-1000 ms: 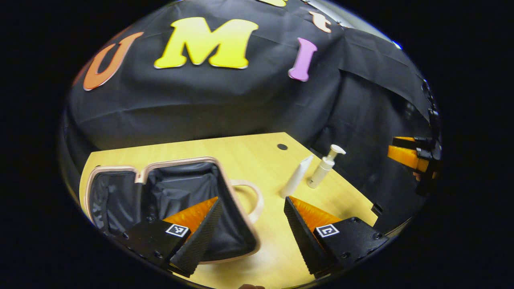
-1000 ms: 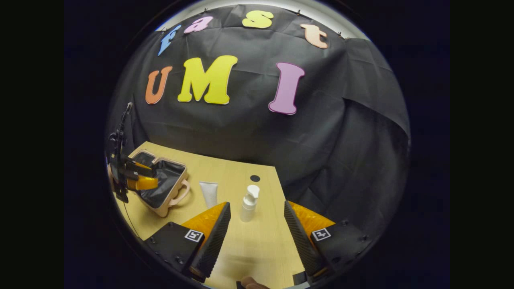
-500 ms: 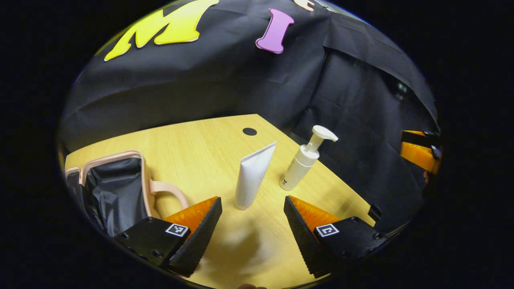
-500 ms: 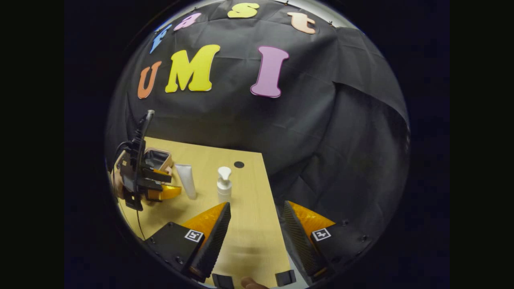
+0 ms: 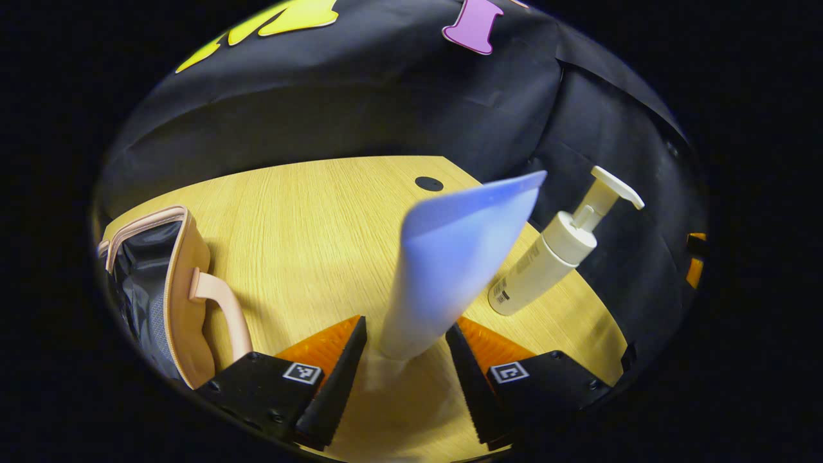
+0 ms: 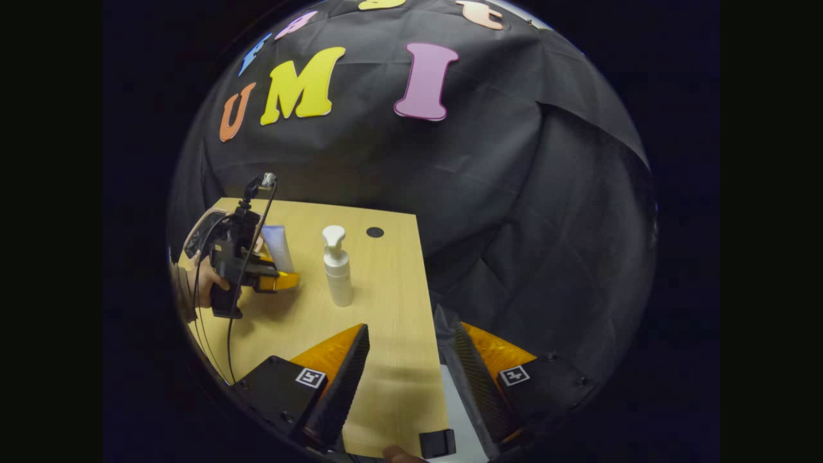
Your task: First open the suitcase, pack the skin care products into it, and then close the suitcase.
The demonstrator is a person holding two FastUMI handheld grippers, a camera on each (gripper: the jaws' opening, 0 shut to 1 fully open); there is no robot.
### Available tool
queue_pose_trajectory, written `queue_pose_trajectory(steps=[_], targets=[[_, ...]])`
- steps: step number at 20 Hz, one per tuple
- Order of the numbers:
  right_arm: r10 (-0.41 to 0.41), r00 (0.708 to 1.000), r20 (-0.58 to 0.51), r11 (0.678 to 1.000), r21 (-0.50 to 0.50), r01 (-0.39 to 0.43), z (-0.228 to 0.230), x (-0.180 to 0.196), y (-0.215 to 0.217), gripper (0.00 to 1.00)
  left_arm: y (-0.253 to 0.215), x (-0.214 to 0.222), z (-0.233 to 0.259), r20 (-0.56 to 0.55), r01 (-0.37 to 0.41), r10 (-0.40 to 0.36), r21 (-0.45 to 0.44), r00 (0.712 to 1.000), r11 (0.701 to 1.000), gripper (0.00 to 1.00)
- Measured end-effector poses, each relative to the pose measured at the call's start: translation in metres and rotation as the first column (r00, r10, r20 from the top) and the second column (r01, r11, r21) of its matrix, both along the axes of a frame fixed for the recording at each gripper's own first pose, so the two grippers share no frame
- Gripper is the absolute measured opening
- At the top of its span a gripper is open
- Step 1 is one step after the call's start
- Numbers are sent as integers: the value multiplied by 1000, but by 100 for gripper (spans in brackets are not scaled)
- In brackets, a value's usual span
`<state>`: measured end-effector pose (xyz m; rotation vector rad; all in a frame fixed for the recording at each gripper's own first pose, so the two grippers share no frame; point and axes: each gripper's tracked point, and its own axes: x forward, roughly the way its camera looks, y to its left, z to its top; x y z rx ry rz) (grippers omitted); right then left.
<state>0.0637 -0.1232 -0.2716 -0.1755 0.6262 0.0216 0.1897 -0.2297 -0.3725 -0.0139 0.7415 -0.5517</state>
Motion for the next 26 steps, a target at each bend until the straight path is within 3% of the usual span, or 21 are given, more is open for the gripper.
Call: queue_pose_trajectory(steps=[1, 4, 5, 7, 8, 9, 10, 11, 14, 21, 23, 26], targets=[[11, 1000, -9, 1000, 3, -11, -4, 3, 2, 79, -3, 0, -4, -12, -6, 6, -8, 1000, 1000, 69], [61, 998, -26, 998, 15, -61, -14, 16, 16, 79, -5, 1, -2, -16, -15, 15, 9, 1000, 1000, 63], [85, 996, -26, 996, 16, -85, -17, 20, 25, 79, -6, -4, -3, -31, -17, 17, 8, 999, 1000, 53], [128, 992, -23, 991, 34, -127, -20, 32, 44, 79, 1, -13, 3, -41, -25, 26, 33, 999, 999, 50], [148, 989, -21, 988, 50, -147, -21, 37, 55, 79, 7, -19, 8, -42, -31, 33, 42, 999, 999, 58], [165, 986, -16, 985, 61, -164, -24, 44, 67, 79, 14, -26, 15, -47, -44, 46, 47, 998, 998, 50], [180, 984, -6, 982, 62, -180, -28, 52, 78, 79, 21, -33, 24, -42, -60, 62, 45, 997, 997, 57], [199, 980, 4, 978, 65, -199, -32, 60, 89, 79, 31, -41, 34, -42, -81, 83, 49, 996, 996, 49], [239, 970, 34, 968, 66, -241, -44, 88, 121, 79, 62, -73, 71, -34, -127, 129, 57, 991, 990, 48], [191, 981, 43, 978, 78, -194, -91, 145, 155, 78, 145, -133, 130, 26, -213, 211, 123, 977, 969, 48], [168, 985, 42, 982, 82, -171, -102, 151, 159, 80, 171, -143, 158, 87, -278, 268, 123, 959, 953, 48], [115, 993, 38, 990, 73, -118, -115, 152, 156, 73, 206, -155, 204, 159, -349, 332, 88, 930, 933, 48]])
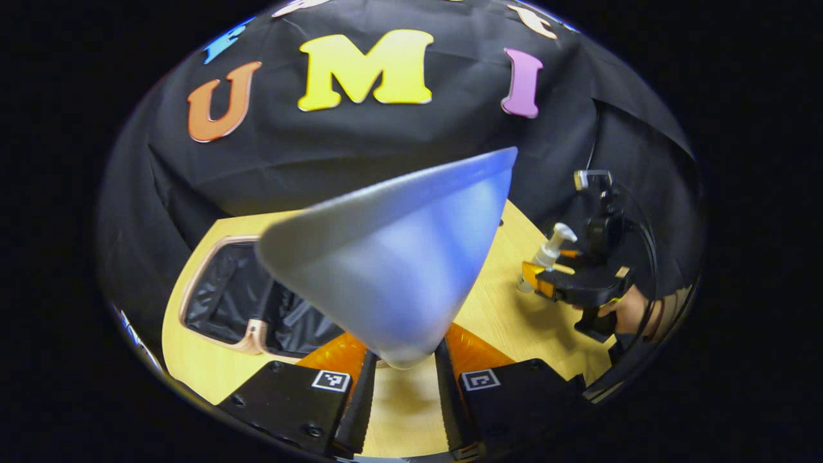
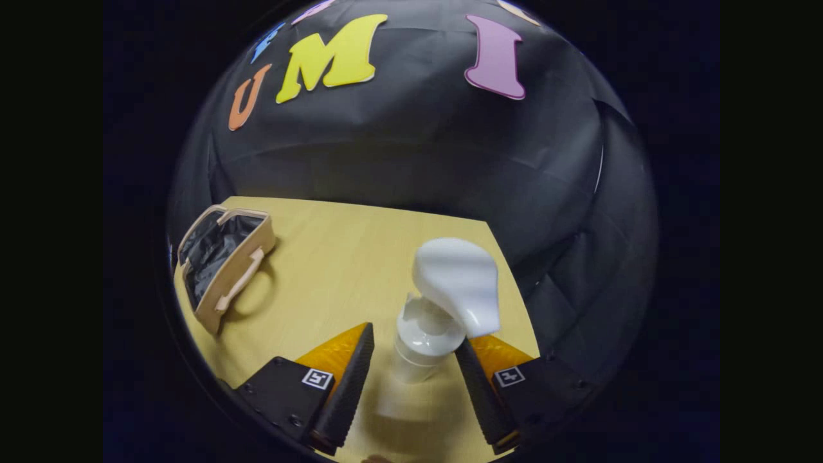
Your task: First open the suitcase, pack the skin care products into it, and then close the suitcase.
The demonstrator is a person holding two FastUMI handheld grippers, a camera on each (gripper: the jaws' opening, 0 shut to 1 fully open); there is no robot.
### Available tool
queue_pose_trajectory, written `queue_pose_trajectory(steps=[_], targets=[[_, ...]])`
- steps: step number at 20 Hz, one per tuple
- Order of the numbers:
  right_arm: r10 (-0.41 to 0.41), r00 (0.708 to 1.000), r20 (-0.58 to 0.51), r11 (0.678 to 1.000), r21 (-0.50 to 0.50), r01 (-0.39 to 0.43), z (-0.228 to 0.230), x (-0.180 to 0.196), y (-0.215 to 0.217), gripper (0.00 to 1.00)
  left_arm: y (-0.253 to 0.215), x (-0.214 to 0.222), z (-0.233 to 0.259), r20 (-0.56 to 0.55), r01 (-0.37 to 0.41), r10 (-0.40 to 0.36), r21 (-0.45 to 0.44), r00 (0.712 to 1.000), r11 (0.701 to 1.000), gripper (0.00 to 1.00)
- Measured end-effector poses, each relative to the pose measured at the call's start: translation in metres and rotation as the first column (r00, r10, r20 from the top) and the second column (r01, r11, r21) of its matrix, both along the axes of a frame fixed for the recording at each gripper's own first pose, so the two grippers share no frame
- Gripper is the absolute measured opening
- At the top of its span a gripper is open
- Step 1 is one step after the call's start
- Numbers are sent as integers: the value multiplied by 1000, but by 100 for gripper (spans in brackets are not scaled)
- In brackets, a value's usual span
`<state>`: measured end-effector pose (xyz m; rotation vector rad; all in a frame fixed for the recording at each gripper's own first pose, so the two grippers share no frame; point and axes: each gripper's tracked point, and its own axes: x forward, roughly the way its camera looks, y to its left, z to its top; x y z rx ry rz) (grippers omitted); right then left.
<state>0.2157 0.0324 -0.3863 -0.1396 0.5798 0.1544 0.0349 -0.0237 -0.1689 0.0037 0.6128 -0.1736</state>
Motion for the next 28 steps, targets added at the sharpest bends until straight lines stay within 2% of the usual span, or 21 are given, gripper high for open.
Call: queue_pose_trajectory(steps=[1, 2, 4, 8, 13, 16, 20, 24, 28], targets=[[-17, 1000, 10, 1000, -10, 17, 0, 2, -3, 73, 9, 0, 14, 22, -16, 16, -6, 1000, 1000, 48], [-24, 999, 22, 1000, -2, 24, 1, 3, -3, 62, 18, -1, 28, 48, -29, 29, 0, 998, 1000, 48], [-42, 999, 24, 999, 14, 42, 5, 2, -1, 55, 39, -6, 50, 86, -47, 46, 8, 995, 999, 48], [-48, 999, 9, 999, 5, 48, 9, -19, 3, 49, 67, -1, 69, 107, -80, 80, -13, 991, 997, 48], [14, 1000, -2, 996, 90, -14, 59, -89, 34, 49, 107, 14, 65, 108, -121, 123, -24, 987, 992, 48], [31, 999, 6, 989, 145, -32, 91, -126, 53, 49, 130, 34, 31, 55, -139, 141, -42, 988, 989, 48], [32, 998, 47, 986, 161, -39, 130, -158, 68, 49, 142, 52, -31, -41, -147, 144, -68, 989, 987, 49], [27, 997, 74, 989, 144, -37, 149, -182, 75, 49, 142, 64, -87, -129, -111, 105, -34, 986, 993, 49], [-5, 998, 61, 992, 124, -2, 144, -198, 75, 49, 136, 63, -133, -254, -101, 91, -23, 963, 995, 49]])
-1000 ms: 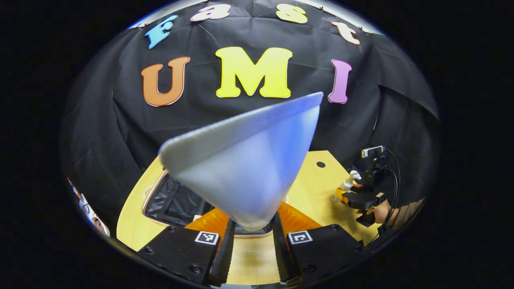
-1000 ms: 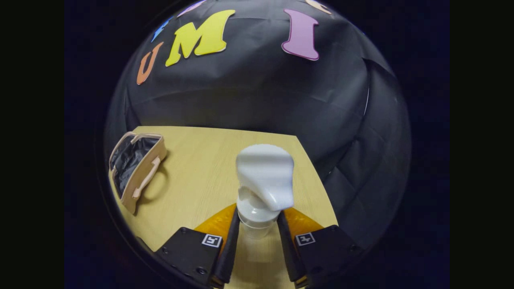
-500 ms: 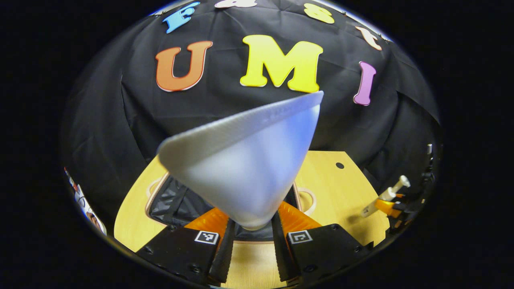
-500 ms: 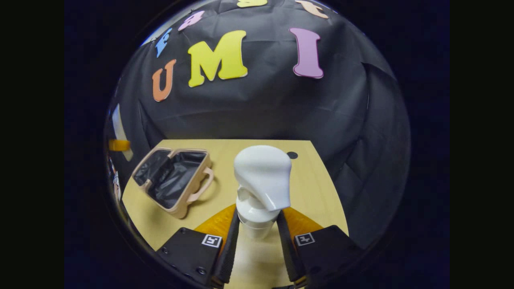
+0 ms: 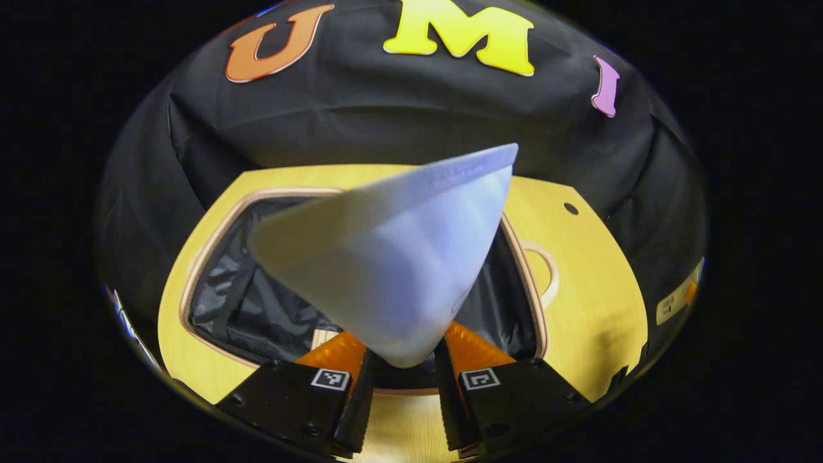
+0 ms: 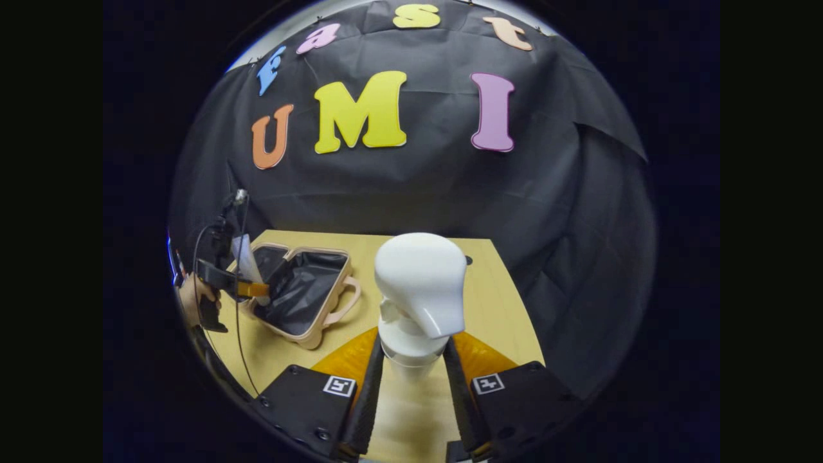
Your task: First open the suitcase, pack the skin care products into it, and then close the suitcase.
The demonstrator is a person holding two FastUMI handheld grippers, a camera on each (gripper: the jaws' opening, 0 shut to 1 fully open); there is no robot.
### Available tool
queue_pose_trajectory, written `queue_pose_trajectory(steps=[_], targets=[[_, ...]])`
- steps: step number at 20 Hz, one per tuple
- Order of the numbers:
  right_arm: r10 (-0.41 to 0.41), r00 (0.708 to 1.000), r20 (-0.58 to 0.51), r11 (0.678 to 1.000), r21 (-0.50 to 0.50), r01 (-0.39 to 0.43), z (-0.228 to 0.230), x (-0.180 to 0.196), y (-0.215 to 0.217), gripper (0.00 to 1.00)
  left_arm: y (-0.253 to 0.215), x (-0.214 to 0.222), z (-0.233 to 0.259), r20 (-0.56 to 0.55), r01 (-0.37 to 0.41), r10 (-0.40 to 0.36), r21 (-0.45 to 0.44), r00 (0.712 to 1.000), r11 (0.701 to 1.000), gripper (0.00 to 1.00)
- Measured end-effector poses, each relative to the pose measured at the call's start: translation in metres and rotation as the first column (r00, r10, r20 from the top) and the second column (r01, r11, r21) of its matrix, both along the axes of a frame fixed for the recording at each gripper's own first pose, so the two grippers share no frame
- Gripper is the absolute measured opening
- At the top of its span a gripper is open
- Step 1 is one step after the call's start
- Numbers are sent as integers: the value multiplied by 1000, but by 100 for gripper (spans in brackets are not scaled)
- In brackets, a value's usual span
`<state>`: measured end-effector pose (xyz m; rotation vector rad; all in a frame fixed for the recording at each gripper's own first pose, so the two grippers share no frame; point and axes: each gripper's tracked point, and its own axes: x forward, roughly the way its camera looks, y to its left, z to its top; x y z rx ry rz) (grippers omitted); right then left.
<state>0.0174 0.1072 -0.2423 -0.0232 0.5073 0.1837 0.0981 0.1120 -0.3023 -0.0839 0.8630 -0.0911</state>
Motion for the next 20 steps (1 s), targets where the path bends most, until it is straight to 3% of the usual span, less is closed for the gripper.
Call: queue_pose_trajectory(steps=[10, 20], targets=[[-71, 997, -14, 997, -19, 71, -3, -22, -2, 49, -6, -16, -58, -243, 53, -41, 41, 969, 998, 49], [-60, 997, -56, 998, -10, 60, -7, -29, 15, 49, -6, 6, -70, -298, 60, -46, 39, 954, 997, 49]])
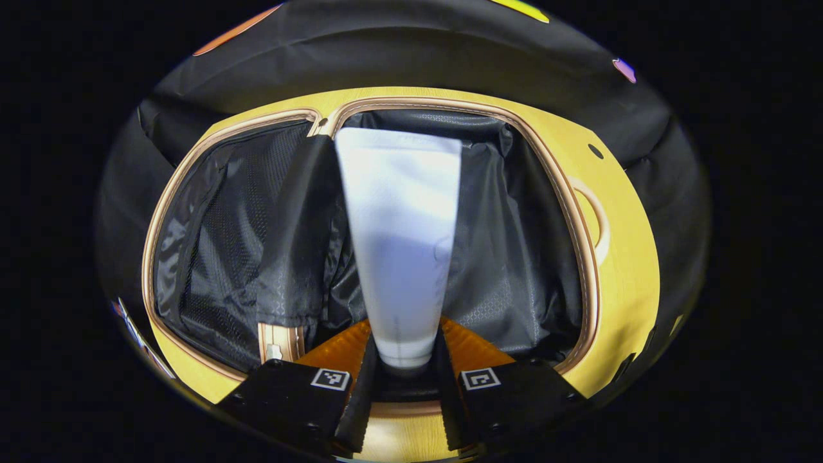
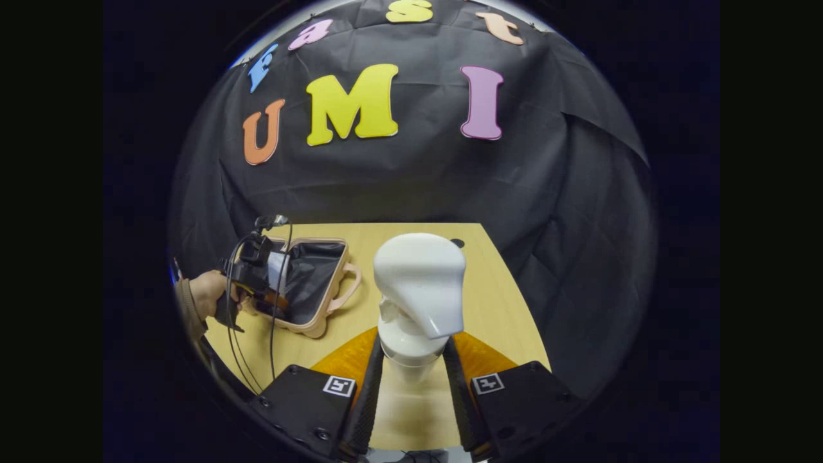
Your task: First open the suitcase, pack the skin care products into it, and then close the suitcase.
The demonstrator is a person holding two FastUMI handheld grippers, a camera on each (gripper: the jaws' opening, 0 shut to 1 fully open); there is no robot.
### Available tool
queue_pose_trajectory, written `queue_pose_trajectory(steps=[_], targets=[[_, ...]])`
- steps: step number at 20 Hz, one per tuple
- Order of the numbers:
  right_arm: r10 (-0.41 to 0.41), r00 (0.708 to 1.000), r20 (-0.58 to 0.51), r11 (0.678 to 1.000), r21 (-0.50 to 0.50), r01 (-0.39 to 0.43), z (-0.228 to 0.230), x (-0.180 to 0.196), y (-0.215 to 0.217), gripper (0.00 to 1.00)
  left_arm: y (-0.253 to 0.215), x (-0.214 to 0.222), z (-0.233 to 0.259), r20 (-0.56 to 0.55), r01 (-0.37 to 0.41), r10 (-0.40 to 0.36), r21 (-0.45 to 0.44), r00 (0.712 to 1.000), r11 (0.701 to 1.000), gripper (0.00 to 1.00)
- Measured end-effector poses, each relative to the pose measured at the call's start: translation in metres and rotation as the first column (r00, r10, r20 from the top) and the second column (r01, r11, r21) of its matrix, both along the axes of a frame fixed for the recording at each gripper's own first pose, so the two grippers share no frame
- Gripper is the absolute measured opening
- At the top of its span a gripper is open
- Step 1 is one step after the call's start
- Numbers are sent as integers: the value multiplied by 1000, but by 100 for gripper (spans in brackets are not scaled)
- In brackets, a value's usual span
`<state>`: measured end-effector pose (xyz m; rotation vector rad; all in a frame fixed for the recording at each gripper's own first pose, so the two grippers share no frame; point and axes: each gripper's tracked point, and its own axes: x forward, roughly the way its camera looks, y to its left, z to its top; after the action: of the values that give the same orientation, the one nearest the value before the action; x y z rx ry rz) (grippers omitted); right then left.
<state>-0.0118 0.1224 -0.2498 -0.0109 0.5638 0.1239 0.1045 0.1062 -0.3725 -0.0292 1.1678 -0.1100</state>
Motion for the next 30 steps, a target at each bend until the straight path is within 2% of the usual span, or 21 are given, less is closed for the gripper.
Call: queue_pose_trajectory(steps=[5, 6, 7, 8, 9, 10, 11, 13, 15, 17, 18, 19, 20, 21, 22, 23, 25, 26, 27, 28, 30], targets=[[64, 997, -41, 998, -8, -64, -10, -6, 30, 49, 2, -4, -11, -11, -22, 22, -26, 1000, 999, 48], [79, 996, -41, 997, -14, -80, -11, -5, 39, 46, 2, -5, -10, -9, -28, 28, -26, 1000, 999, 55], [98, 994, -39, 995, -16, -98, -9, -3, 48, 46, 0, -4, -10, -3, -34, 34, -31, 999, 999, 48], [119, 992, -36, 993, -16, -120, -7, 1, 60, 47, -2, -5, -8, 12, -37, 38, -51, 999, 998, 47], [140, 990, -31, 990, -13, -141, -3, 7, 73, 47, -8, -2, -1, 42, -32, 36, -93, 998, 995, 56], [155, 988, -20, 988, -7, -155, 3, 14, 84, 48, -12, -2, 7, 64, -27, 34, -119, 997, 992, 43], [167, 986, -8, 986, 2, -167, 10, 23, 96, 48, -12, -4, 15, 89, -20, 32, -130, 995, 991, 61], [195, 981, 10, 980, 25, -195, 19, 43, 128, 49, -5, -8, 39, 158, -12, 32, -128, 987, 992, 71], [229, 973, 13, 973, 33, -230, 19, 62, 162, 46, 11, -12, 68, 259, -9, 33, -96, 965, 995, 81], [263, 965, 2, 964, 32, -263, 12, 79, 196, 48, 24, -17, 102, 370, 13, 17, -80, 929, 997, 87], [277, 961, -6, 960, 36, -277, 7, 86, 213, 46, 29, -20, 121, 434, 27, 8, -75, 901, 997, 89], [288, 957, -19, 957, 39, -287, -1, 92, 229, 49, 37, -24, 142, 495, 41, -2, -69, 869, 997, 91], [296, 954, -37, 955, 40, -295, -12, 97, 243, 48, 46, -29, 162, 553, 49, -8, -60, 833, 997, 92], [301, 952, -61, 954, 32, -300, -25, 101, 255, 49, 57, -34, 181, 609, 41, -6, -44, 793, 998, 100], [300, 950, -85, 954, 19, -299, -38, 103, 264, 49, 67, -38, 201, 658, 29, -2, -30, 753, 999, 92], [290, 951, -108, 956, -1, -292, -52, 104, 271, 46, 75, -46, 223, 703, 16, 2, -19, 711, 1000, 92], [265, 952, -153, 962, -23, -272, -77, 108, 283, 49, 91, -56, 260, 778, 1, 15, -20, 628, 1000, 93], [254, 951, -179, 964, -30, -263, -89, 108, 287, 46, 102, -59, 274, 808, -24, 32, -23, 589, 999, 93], [239, 949, -207, 967, -35, -251, -100, 106, 290, 46, 110, -65, 286, 828, -40, 55, -39, 558, 998, 94], [220, 946, -238, 971, -36, -235, -111, 103, 293, 49, 116, -67, 296, 841, -54, 86, -67, 534, 996, 94], [184, 933, -309, 980, -19, -200, -128, 95, 298, 49, 131, -76, 310, 847, -84, 143, -116, 513, 990, 95]])
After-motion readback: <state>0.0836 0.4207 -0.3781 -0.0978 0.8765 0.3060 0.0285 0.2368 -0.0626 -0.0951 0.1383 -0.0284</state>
